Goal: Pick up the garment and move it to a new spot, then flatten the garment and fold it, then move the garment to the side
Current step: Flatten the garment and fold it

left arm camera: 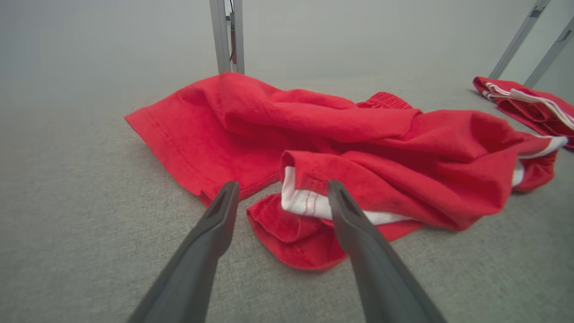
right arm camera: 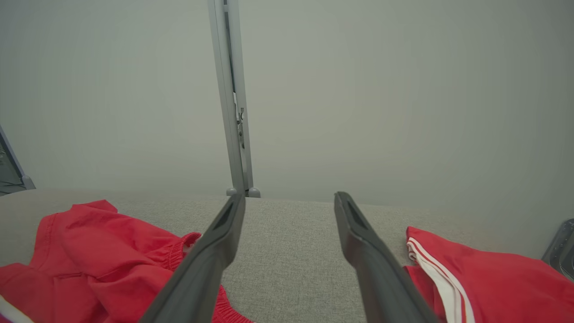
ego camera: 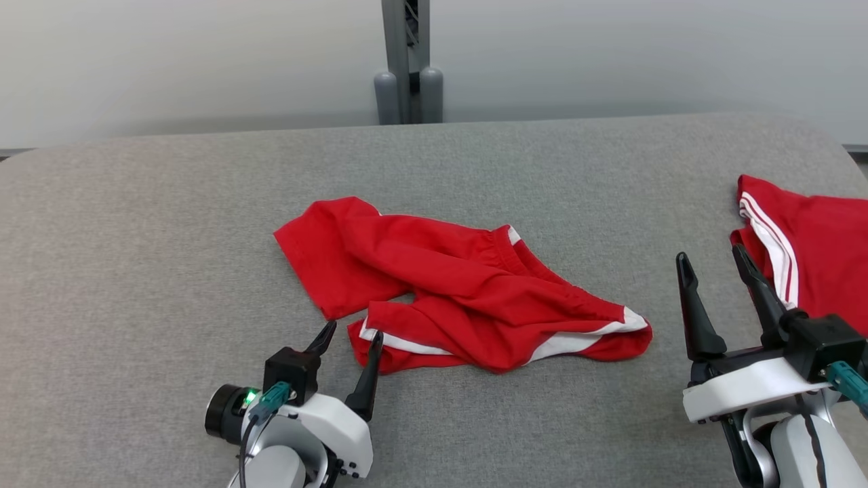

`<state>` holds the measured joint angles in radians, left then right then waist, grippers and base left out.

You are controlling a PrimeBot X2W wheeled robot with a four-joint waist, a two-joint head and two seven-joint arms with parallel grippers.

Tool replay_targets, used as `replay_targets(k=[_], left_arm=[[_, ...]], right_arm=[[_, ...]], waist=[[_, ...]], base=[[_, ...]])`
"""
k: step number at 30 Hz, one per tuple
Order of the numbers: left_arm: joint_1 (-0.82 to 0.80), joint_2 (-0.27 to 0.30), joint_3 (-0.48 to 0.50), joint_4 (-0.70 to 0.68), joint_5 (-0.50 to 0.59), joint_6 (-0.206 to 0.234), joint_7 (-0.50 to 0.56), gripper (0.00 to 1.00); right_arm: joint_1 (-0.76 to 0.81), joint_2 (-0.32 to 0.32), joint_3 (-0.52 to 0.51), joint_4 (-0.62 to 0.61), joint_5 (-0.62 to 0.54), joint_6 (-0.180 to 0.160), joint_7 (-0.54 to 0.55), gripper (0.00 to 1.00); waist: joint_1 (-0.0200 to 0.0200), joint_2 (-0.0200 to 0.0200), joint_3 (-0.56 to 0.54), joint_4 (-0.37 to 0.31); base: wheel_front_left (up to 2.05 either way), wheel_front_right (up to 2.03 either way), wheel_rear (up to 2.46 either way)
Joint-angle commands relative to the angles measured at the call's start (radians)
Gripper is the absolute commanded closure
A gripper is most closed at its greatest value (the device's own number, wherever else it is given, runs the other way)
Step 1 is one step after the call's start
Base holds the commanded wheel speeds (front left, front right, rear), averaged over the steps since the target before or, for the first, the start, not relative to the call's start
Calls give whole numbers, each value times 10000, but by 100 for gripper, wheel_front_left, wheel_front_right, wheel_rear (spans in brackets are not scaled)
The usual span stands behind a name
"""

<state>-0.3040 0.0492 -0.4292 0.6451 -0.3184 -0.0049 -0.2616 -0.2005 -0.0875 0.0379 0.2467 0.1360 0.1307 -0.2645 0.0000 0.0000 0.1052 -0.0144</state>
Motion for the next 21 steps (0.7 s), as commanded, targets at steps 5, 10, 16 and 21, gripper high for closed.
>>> replay_targets(k=[5, 10, 16, 21], left_arm=[[-586, 39, -328, 609, -178, -32, -23, 0], [-792, 37, -506, 915, -350, 58, -23, 0], [-884, 37, -669, 1065, -477, 17, -23, 59], [-901, 38, -725, 1080, -526, 48, -23, 94]], right_arm=[[-173, -60, -71, 53, 56, 2, -12, 0], [-196, -61, -164, 82, 79, 2, -12, 0], [-200, -45, -176, 125, 77, 2, -12, 0], [-131, 3, -159, 172, 16, 2, -12, 0]], waist=[[0, 0, 273, -248], [0, 0, 362, -351], [0, 0, 354, -356], [0, 0, 234, -307]], base=[[0, 0, 0], [0, 0, 0], [0, 0, 0], [0, 0, 0]])
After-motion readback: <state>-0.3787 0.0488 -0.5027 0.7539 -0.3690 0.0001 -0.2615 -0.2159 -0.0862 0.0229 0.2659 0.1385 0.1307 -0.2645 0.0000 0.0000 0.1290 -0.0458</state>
